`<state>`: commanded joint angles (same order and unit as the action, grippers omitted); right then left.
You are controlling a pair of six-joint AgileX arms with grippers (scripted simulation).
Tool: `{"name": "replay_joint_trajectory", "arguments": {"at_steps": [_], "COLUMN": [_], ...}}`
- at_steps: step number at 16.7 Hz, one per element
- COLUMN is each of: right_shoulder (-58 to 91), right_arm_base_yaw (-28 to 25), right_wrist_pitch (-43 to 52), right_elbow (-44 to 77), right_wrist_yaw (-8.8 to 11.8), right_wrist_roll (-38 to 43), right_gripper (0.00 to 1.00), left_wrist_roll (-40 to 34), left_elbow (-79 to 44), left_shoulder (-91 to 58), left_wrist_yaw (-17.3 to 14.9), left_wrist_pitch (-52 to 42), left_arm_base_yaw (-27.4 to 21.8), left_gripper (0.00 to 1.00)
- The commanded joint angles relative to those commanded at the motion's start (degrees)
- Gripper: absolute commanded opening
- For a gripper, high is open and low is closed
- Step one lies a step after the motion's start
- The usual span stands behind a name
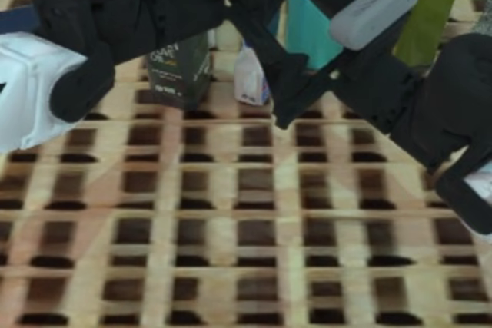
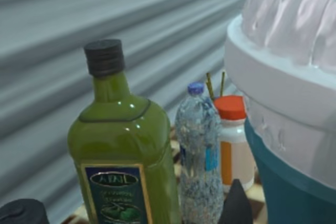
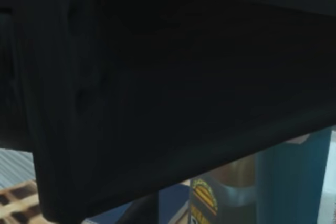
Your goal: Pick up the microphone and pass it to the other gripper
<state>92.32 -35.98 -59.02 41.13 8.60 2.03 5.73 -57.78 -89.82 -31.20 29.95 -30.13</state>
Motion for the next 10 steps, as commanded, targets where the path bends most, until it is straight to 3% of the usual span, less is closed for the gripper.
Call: {"name": "replay_joint_trajectory", "arguments": {"at_steps": [3, 10], "right_shoulder": [-0.6, -13.1], "right_arm_base_yaw": [0.4, 2.1], "right_wrist_pitch": [0.0, -0.9], "right_elbow": [-1.2, -14.6], "right_wrist_yaw": [0.0, 2.3], "right_wrist_roll": [-0.1, 0.1], "right_gripper": [1.00, 1.00], "left_wrist_roll": [0.2, 0.5], "left_elbow": [0.1, 3.7], "left_shoulder": [0.6, 4.6], "left_wrist_yaw": [-0.4, -7.3], "left_wrist_pitch": [-0.2, -0.6], "left_arm_base_yaw": [0.6, 8.6], "left_gripper": [0.00, 0.00]}}
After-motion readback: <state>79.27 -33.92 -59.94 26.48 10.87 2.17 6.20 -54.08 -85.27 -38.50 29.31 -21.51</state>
